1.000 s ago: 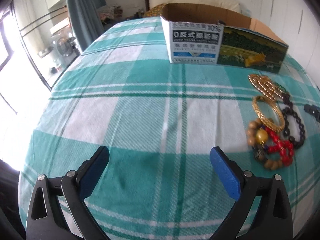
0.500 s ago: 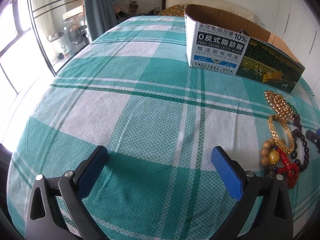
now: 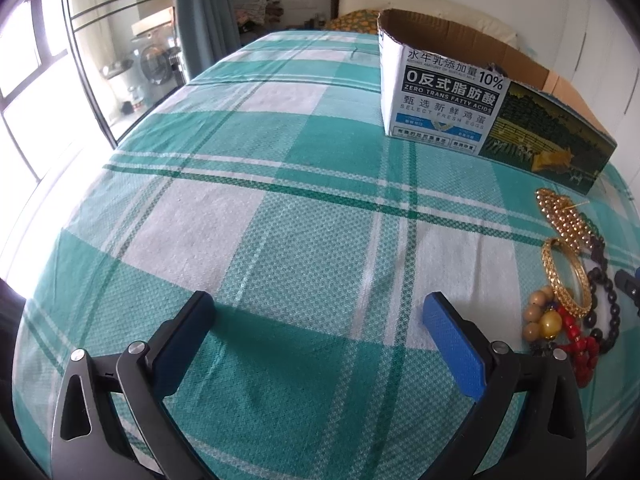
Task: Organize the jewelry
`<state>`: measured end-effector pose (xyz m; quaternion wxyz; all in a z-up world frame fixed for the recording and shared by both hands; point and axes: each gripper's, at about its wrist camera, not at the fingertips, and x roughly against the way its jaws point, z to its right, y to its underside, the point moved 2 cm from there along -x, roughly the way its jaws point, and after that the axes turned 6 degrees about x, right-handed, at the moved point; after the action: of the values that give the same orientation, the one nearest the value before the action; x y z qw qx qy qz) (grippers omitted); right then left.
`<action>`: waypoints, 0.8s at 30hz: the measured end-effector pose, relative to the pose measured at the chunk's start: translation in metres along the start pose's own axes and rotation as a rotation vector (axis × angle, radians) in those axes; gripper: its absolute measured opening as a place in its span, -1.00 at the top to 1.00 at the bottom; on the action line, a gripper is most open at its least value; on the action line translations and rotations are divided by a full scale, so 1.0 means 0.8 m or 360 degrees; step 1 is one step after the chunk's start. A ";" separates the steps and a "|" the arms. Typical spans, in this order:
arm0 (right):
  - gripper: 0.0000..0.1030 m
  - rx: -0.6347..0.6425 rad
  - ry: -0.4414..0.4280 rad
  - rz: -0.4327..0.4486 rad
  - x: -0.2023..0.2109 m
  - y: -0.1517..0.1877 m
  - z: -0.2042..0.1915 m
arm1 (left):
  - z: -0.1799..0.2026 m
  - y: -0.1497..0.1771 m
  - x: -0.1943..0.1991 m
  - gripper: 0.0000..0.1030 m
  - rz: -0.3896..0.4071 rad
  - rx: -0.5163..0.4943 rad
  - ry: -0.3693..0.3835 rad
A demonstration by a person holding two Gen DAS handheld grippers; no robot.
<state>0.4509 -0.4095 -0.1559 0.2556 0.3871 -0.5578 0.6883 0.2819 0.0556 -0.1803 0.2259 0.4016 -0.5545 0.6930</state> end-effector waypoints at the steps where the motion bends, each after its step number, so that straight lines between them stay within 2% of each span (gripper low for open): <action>1: -1.00 0.0000 0.0000 0.0000 -0.001 0.000 0.000 | 0.000 0.000 0.000 -0.99 0.0000 0.0001 -0.0001; 24: -1.00 0.0000 0.0002 0.0000 0.000 0.000 0.000 | 0.000 0.000 0.001 -0.99 0.0005 0.0012 -0.0007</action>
<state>0.4508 -0.4091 -0.1558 0.2562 0.3865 -0.5576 0.6885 0.2815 0.0552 -0.1793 0.2220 0.4031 -0.5531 0.6945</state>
